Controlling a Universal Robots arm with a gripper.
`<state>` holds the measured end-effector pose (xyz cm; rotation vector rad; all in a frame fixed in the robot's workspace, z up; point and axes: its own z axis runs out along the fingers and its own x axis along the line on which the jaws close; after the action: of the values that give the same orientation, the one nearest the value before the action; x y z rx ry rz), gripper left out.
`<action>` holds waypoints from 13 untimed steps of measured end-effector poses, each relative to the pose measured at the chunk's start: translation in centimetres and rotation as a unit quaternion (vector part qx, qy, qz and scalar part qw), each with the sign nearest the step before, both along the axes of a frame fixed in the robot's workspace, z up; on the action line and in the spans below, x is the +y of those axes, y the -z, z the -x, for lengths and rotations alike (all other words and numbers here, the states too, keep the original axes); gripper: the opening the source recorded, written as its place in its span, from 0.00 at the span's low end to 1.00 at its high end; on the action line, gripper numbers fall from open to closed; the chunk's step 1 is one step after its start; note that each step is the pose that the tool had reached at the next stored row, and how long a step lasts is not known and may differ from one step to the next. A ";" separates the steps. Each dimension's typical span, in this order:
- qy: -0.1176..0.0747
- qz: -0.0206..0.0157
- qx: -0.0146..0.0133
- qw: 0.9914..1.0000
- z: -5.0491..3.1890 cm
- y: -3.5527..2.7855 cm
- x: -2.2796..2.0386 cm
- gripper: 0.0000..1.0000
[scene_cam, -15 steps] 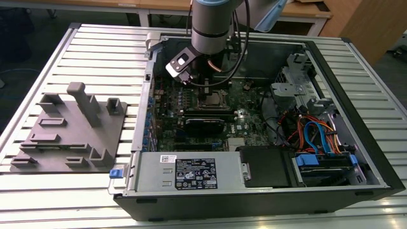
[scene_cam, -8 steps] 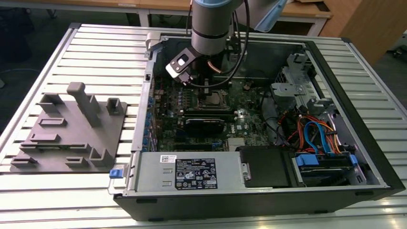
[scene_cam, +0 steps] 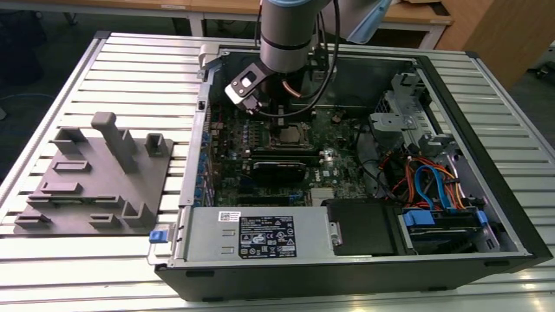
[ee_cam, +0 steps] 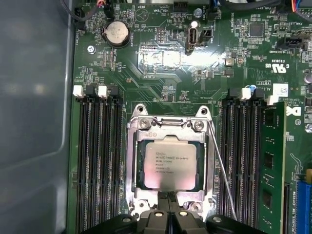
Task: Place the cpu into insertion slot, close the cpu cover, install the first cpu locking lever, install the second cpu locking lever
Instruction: 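Close the cpu cover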
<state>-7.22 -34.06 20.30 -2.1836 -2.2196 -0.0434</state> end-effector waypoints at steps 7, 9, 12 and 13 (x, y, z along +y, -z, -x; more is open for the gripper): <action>0.000 -0.005 0.000 1.000 0.02 0.39 0.00 0.11; 0.000 -0.009 0.000 1.000 0.02 0.42 0.00 0.11; 0.000 -0.015 0.000 1.000 0.03 0.49 0.00 0.11; 0.000 -0.015 0.000 1.000 0.03 0.52 0.00 0.11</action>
<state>-7.25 -34.07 19.77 -2.1682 -2.2036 -0.0769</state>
